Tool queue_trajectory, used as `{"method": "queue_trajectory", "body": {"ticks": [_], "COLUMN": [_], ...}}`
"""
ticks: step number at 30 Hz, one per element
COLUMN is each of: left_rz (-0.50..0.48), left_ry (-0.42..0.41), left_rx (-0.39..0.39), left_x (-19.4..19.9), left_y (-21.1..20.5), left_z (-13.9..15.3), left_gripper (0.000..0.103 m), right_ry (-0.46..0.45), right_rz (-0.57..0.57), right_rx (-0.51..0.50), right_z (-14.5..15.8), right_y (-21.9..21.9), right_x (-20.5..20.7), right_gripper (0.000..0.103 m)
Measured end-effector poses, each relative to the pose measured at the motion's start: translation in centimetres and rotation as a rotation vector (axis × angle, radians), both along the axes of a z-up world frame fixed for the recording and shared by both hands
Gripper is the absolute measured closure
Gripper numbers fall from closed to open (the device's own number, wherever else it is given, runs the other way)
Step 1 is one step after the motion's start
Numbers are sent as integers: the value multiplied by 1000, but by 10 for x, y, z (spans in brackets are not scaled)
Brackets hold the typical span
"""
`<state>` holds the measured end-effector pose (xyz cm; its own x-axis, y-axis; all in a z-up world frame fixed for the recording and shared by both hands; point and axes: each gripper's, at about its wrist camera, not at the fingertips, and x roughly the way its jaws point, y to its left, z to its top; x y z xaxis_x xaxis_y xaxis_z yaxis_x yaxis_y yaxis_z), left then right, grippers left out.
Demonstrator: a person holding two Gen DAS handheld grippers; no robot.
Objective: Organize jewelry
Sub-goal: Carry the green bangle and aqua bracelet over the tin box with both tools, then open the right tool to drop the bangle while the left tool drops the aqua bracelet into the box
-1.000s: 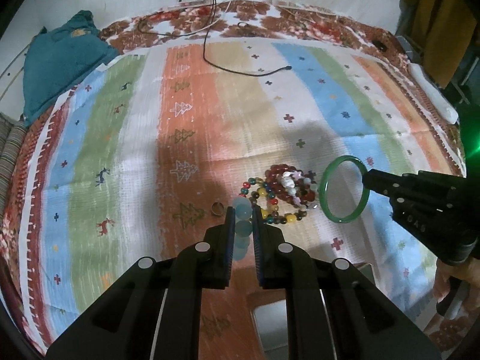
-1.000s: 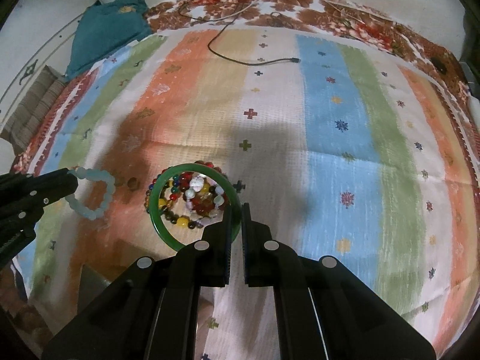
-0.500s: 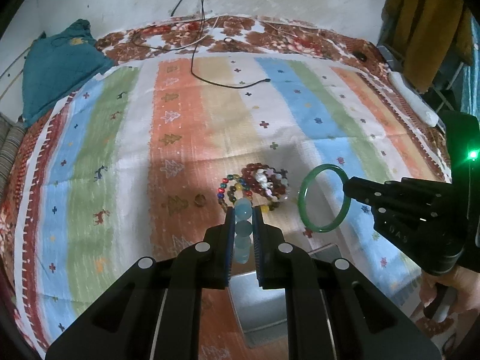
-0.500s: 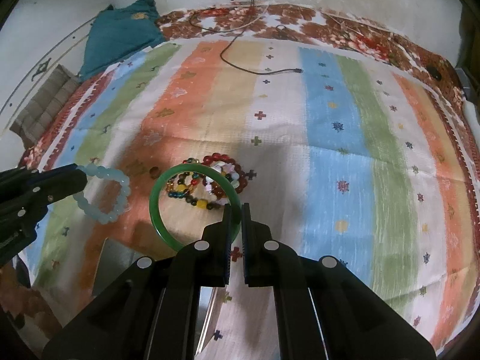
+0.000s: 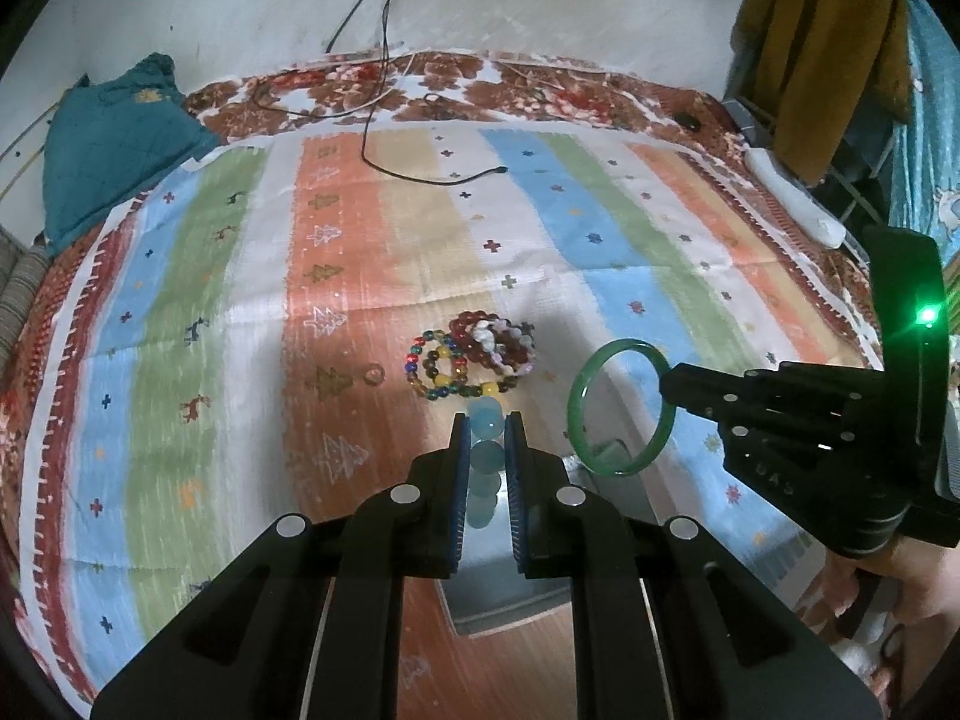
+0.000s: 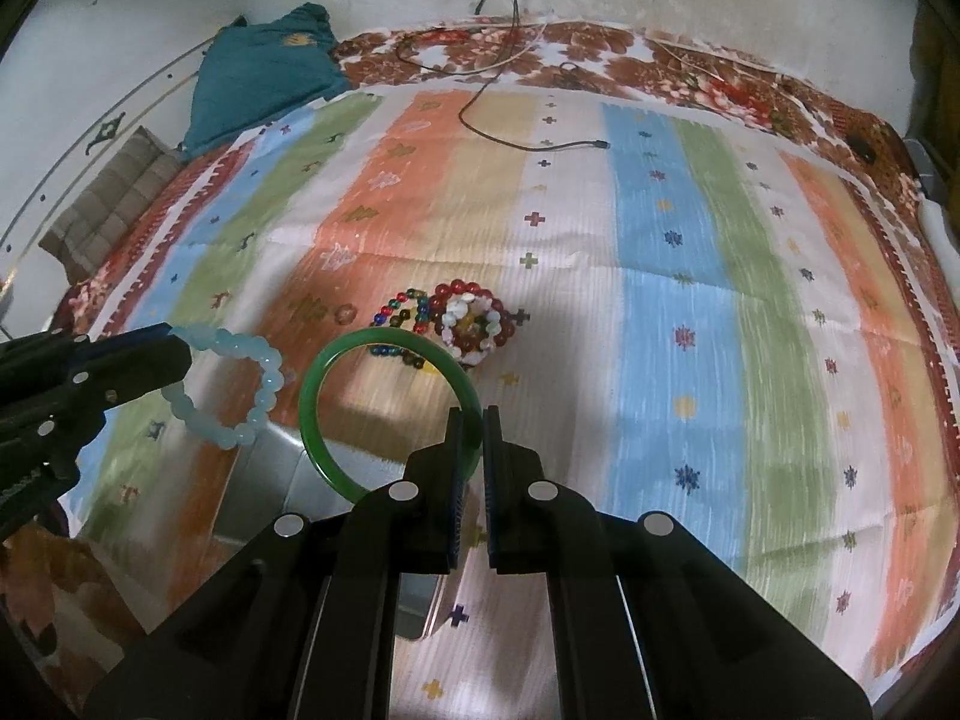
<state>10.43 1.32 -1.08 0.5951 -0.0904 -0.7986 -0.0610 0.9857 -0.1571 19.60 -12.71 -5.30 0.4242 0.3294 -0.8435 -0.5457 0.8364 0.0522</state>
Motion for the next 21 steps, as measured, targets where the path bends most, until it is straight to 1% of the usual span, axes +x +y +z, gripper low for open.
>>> {"method": "queue_trajectory", "body": {"ticks": [8,12,15,17,18,20,21], "left_rz": [-15,-21,-23,-38,-30,11,24], "left_ry": [-36,-34,-32,-13,-2,4,3], "left_rx": [-14,-9,-10,-1,8,34,31], "left_x": [-27,-33,-33,-33,-32,-32,-32], "left_y": [-8,-11,-12,-15,-15,-10,-7], "left_z": [4,2,1,-2,-5,-7,-6], "left_gripper": [92,92,92,92,92,91,91], "right_ry": [-4,-4,19,33,42,44,43], "right_rz": [26,32,50,47,45,21,13], "right_rx": [-6,-4,-6,-23,-26,-35,-37], "right_z": [-2,-2,-6,-10,-11,-12,-12], "right_y": [-2,-2,-1,0,0,-2,-3], "right_x": [-24,-30,-32,-32,-31,-27,-26], "right_gripper": [96,96,96,96,94,93,92]}}
